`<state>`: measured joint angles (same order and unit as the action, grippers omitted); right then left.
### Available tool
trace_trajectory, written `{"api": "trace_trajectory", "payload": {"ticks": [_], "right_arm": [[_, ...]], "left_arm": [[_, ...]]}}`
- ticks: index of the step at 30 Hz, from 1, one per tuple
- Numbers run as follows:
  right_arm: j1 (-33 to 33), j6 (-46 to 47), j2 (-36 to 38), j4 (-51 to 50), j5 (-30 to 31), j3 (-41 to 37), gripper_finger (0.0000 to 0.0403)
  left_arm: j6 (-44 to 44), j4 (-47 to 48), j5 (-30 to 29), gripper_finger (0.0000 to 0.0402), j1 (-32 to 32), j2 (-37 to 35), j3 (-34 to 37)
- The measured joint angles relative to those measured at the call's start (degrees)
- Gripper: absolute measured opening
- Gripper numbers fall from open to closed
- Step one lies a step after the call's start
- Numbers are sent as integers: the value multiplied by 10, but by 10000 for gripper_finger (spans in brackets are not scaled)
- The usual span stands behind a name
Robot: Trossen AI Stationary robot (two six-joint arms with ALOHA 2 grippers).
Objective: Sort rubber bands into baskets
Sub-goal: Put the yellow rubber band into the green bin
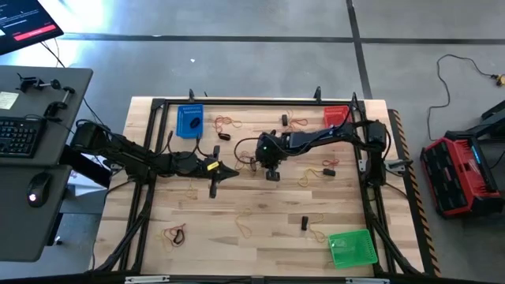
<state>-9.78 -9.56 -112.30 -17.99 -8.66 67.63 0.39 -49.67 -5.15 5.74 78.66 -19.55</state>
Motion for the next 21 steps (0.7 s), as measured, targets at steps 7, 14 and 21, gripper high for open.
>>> {"api": "trace_trajectory", "payload": {"ticks": [7,14,21], "right_arm": [[20,36,1,-51,3,66,1],[51,-23,1,-104,2,103,0],[86,6,2,-158,27,140,0]], "left_arm": [[47,-8,-1,0,-5,-20,0],[64,-9,1,0,6,-25,0],[44,-7,1,0,8,-25,0]]}}
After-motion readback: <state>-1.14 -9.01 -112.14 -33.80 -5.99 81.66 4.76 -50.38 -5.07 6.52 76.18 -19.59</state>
